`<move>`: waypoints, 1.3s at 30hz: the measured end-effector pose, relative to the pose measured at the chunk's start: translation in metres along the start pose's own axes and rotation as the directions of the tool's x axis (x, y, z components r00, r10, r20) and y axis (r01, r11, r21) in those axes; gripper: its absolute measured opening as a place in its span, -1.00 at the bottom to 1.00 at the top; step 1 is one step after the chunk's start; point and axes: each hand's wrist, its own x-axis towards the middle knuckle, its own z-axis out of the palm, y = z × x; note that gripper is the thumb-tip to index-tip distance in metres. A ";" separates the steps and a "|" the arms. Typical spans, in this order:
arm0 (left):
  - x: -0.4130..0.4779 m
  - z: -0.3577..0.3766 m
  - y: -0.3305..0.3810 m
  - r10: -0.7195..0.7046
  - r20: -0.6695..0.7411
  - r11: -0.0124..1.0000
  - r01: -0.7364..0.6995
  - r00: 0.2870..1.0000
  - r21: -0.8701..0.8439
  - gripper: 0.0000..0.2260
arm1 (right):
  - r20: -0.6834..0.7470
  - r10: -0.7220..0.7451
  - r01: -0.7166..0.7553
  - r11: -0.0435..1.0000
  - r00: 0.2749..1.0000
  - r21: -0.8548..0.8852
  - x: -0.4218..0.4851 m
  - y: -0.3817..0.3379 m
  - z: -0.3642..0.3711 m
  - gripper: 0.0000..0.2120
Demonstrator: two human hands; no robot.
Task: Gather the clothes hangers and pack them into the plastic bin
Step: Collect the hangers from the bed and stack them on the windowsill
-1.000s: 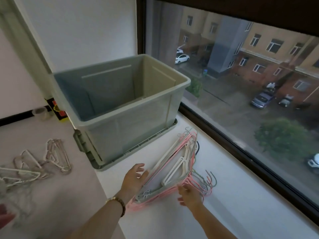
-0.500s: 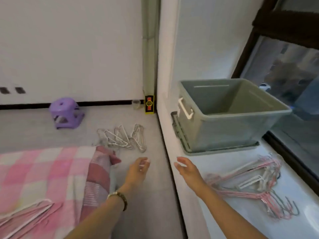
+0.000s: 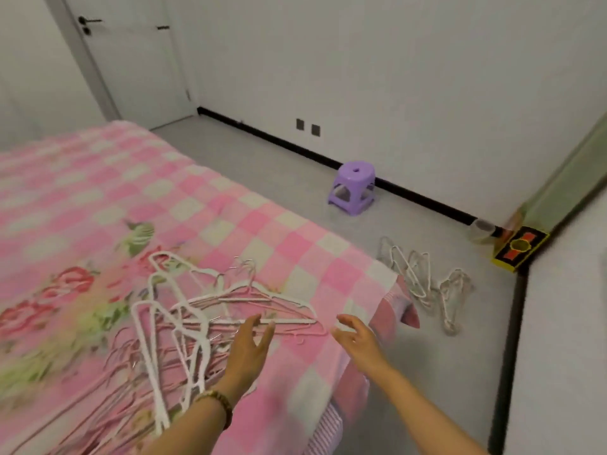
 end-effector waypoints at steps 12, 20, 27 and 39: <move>0.027 -0.002 -0.128 -0.215 -0.237 0.975 0.224 0.947 0.012 -0.22 | 0.239 -0.030 0.102 0.950 0.971 -0.296 0.130 0.042 0.087 -0.41; 0.040 0.016 -0.155 -0.230 -0.303 0.907 0.316 0.925 0.277 -0.09 | 0.186 -0.049 0.148 0.806 0.981 -0.573 0.186 0.077 0.097 -0.34; 0.036 0.017 -0.150 -0.212 -0.221 0.948 0.255 0.952 0.189 0.10 | 0.391 0.175 -0.033 0.939 0.904 -0.343 0.160 0.059 0.120 -0.64; 0.042 0.012 -0.141 -0.107 -0.235 0.941 0.175 0.966 0.289 -0.01 | -0.048 -0.242 0.228 0.954 0.969 -0.193 0.133 0.031 0.083 -0.81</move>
